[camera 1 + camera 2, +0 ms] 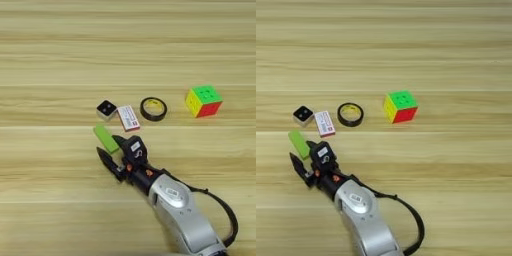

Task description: Move the objects on the table

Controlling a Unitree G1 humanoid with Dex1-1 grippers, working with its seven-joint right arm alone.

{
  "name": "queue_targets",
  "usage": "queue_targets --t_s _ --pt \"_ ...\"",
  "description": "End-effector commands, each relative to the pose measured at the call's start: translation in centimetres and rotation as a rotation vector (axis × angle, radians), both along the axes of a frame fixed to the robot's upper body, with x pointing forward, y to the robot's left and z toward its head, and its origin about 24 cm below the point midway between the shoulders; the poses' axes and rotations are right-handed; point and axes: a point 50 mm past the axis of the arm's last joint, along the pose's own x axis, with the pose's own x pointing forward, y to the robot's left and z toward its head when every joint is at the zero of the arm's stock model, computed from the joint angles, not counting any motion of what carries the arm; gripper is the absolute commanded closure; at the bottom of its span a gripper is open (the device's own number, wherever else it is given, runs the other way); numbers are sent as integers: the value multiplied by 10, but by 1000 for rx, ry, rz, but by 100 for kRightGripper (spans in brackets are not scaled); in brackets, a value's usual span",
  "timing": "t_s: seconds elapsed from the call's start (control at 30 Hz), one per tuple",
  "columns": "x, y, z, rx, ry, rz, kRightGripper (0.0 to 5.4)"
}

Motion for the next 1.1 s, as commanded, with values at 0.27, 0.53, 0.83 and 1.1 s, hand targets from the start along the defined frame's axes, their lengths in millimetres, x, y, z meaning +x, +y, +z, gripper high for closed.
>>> queue_targets --t_s 0.27,0.53,0.83,1.1 --pt "5 4 5 12 -26 0 403" --pt "5 5 5 14 -27 0 403" --pt "12 -1 27 45 -116 -40 403" --pt "36 -50 73 -13 -301 -226 403"
